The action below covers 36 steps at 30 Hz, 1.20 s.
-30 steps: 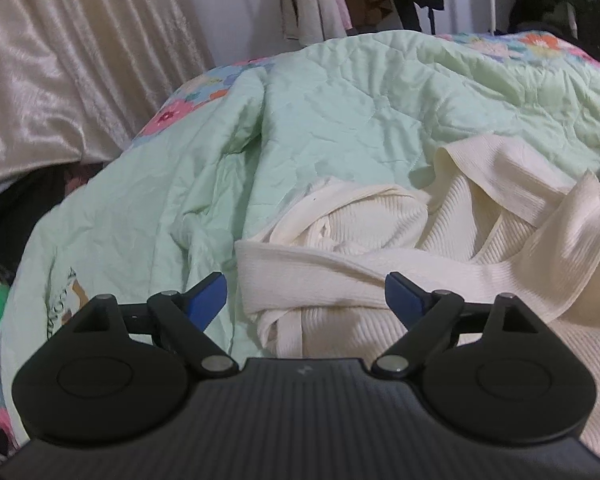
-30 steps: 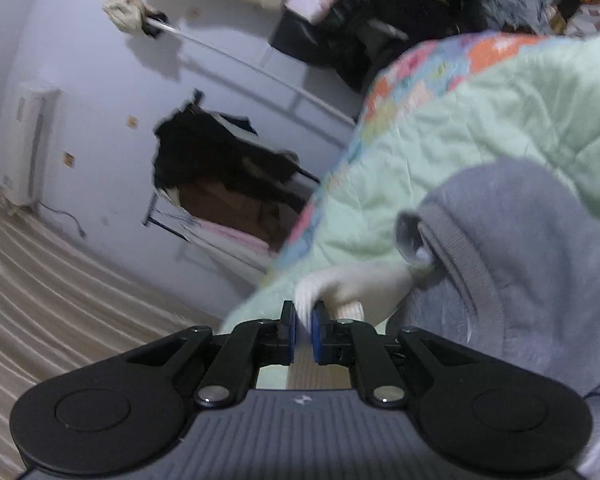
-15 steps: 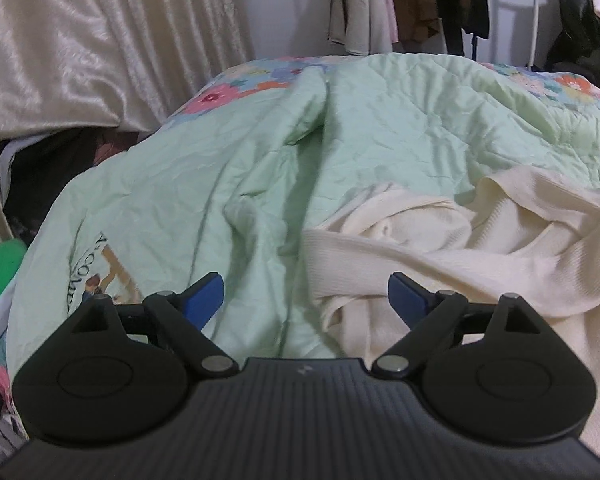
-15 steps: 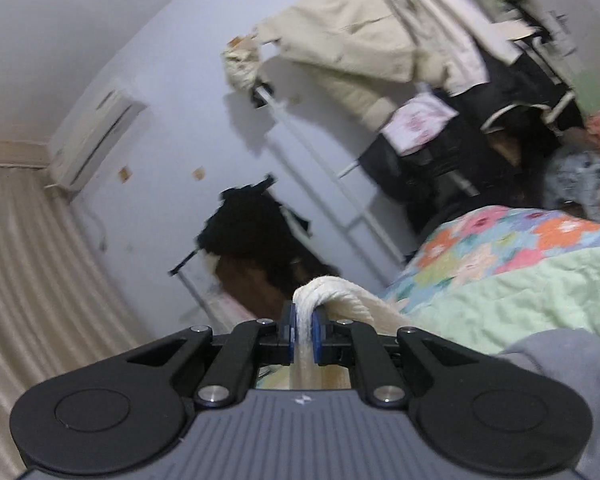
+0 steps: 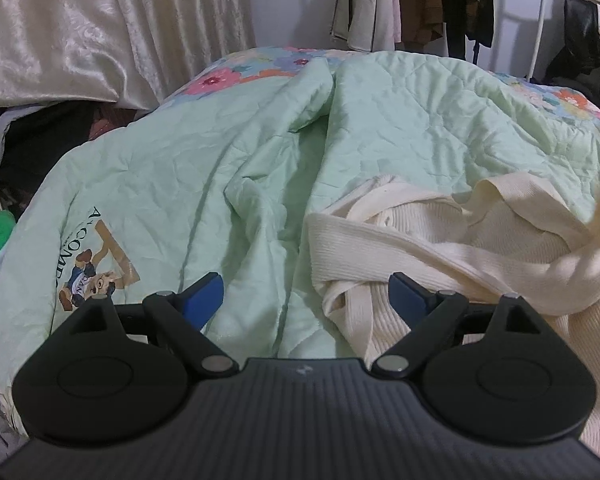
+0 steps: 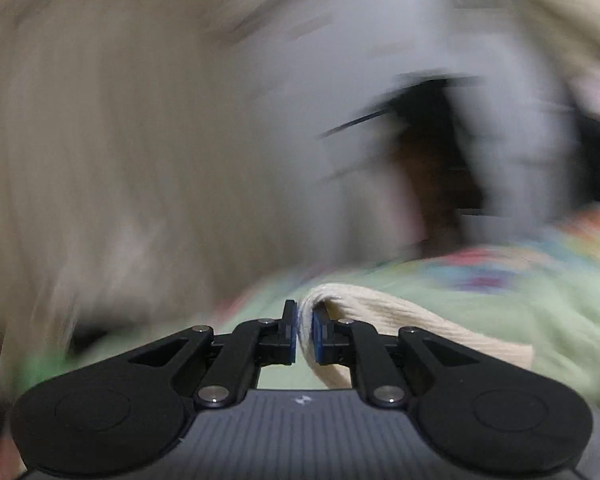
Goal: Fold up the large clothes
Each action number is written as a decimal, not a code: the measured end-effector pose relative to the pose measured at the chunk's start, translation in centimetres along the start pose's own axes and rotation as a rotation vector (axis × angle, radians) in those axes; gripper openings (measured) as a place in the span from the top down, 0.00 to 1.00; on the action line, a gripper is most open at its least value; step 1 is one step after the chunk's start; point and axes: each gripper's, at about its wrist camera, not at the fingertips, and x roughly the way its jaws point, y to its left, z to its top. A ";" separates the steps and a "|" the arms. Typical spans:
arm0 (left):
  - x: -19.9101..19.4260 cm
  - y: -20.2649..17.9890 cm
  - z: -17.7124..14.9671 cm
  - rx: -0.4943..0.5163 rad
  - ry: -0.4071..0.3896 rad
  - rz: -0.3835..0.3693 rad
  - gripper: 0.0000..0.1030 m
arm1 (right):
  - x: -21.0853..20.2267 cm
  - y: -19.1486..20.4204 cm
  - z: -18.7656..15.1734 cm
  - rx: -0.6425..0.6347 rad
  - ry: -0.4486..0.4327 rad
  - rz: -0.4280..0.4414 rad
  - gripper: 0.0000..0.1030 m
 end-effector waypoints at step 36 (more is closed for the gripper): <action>12.3 -12.6 6.0 0.312 -0.046 0.108 0.85 | 3.0 -11.4 -6.6 0.564 0.196 -0.244 0.84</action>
